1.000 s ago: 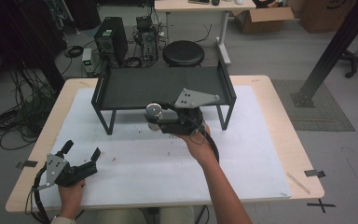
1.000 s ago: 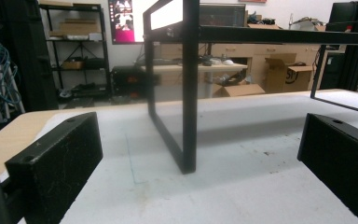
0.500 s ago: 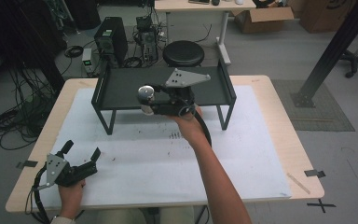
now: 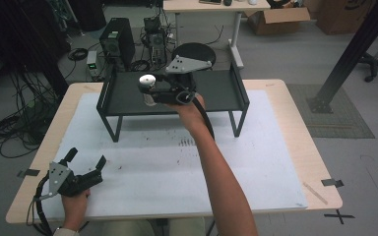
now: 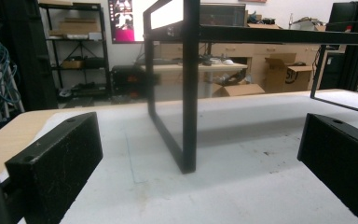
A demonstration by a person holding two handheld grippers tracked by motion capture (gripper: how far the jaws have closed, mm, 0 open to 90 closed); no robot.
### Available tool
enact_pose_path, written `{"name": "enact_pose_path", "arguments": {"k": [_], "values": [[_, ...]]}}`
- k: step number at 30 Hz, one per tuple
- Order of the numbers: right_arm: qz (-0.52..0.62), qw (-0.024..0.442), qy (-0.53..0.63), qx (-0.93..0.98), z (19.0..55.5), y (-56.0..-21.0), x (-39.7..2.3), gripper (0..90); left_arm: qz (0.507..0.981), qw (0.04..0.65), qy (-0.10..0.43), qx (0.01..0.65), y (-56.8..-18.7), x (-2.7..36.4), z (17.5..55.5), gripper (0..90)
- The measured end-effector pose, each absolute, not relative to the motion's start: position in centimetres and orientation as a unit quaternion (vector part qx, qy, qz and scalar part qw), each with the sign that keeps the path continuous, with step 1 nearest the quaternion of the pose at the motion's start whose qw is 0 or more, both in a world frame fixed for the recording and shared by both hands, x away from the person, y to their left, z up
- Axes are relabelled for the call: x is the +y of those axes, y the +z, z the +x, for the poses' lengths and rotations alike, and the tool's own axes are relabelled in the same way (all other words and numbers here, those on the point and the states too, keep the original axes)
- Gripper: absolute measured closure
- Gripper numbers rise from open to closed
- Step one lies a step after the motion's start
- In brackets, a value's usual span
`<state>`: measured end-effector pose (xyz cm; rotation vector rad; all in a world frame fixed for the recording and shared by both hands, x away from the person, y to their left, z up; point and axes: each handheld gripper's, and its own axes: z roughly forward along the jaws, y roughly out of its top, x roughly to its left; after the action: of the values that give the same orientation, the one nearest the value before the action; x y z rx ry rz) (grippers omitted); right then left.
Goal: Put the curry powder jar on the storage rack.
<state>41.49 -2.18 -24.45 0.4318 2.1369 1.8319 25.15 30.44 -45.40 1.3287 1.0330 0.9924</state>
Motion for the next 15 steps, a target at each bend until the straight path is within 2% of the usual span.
{"name": "enact_pose_path", "arguments": {"k": [15], "values": [[0.193, 0.158, 0.616, 0.747, 46.6, -25.5, -0.1, 48.6, 0.563, 0.561, 0.42, 0.439, -45.4, 30.4, 25.2, 0.2]]}}
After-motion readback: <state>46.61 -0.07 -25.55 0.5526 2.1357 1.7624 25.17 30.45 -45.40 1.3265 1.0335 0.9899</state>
